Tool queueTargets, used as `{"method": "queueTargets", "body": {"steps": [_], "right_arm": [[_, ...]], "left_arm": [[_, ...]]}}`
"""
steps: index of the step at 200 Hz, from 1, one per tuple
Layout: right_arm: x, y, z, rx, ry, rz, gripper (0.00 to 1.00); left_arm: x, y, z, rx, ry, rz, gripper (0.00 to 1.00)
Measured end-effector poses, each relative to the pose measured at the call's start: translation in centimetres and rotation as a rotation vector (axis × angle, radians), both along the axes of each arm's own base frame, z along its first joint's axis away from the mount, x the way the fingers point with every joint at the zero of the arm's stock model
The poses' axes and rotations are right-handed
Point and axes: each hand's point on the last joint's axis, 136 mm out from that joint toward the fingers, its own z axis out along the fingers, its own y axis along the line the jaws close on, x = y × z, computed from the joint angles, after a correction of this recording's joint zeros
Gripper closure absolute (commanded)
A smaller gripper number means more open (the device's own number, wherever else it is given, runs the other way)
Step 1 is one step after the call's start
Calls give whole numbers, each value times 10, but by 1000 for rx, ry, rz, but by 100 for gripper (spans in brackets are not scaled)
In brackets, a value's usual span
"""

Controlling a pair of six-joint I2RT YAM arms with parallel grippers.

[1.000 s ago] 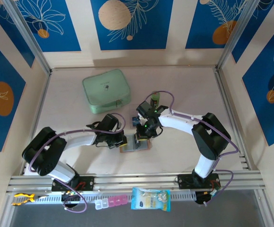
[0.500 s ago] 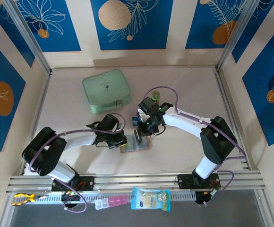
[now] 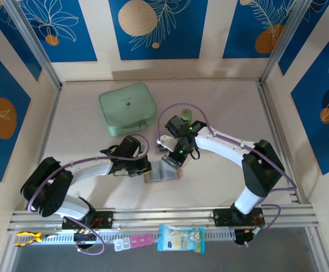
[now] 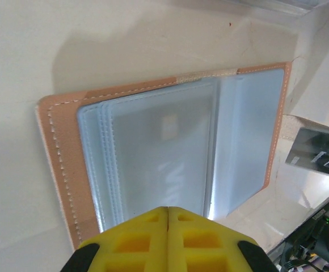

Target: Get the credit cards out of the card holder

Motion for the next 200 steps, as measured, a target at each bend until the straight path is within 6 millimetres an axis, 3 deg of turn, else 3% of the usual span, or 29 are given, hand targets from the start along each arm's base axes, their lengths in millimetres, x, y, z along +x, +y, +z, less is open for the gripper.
{"method": "queueTargets", "body": {"steps": [54,103,163,200], "right_arm": [[19,4,28,5,-154,266,100],[72,8,61,49,-250,307,100],[133,6,75,71,-291,310,100],[152,8,67,72,-280,315,100]], "left_arm": [[2,2,8,-2,-26,10,95],[3,5,16,-10,-56,20,95],[4,8,15,0,-60,29,94],[3,10,13,10,-55,36,95]]}}
